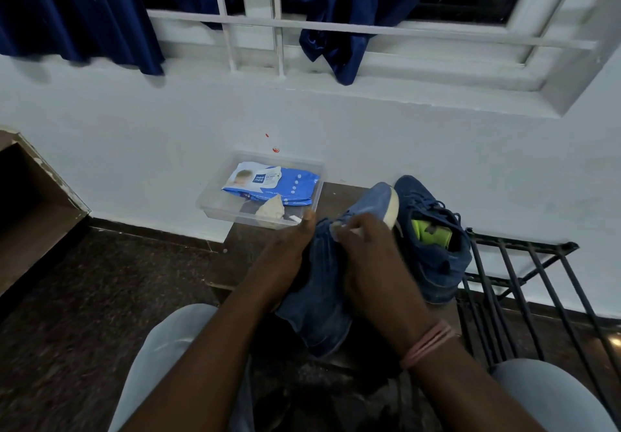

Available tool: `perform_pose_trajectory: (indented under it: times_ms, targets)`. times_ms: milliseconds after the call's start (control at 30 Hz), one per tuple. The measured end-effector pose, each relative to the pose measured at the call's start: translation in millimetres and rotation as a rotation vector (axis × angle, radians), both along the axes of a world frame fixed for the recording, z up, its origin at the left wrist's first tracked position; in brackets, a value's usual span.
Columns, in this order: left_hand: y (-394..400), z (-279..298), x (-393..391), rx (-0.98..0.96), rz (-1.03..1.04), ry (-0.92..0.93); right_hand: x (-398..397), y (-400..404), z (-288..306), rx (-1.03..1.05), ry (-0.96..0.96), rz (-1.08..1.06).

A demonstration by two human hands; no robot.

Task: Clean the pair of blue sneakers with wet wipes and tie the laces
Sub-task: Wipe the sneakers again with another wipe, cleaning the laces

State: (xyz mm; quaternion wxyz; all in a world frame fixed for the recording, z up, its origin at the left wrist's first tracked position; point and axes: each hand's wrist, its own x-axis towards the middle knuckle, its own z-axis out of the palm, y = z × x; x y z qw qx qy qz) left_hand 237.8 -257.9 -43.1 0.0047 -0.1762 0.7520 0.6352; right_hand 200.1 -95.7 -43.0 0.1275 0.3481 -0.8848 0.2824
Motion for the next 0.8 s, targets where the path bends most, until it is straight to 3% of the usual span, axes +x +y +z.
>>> perform_pose_trajectory:
  times_ms: [100,267,433,567,700,800]
  targets:
    - [1.9,1.2,1.9,0.034,-0.005,0.012,21.9,-10.0,0.2,0.058,-0.002,0.157]
    - [5.5,9.4,2.3,-0.202,-0.004,0.021,-16.7,6.7,3.7,0.070,0.055,-0.123]
    - [2.5,-1.0,3.6,-0.243,-0.006,0.050,8.4,-3.0,-1.9,0.158,0.015,0.010]
    - [2.3,-0.5,1.1,-0.230,0.021,0.043,-16.9,11.0,1.5,0.091,0.036,-0.150]
    - [0.8,-1.9,-0.7,-0.199,0.074,0.022,26.3,-19.4,-10.6,0.037,-0.045,0.061]
    - [-3.4,-1.1,-3.5,-0.153,0.139,-0.006,25.8,-16.9,-15.3,0.005,0.039,0.147]
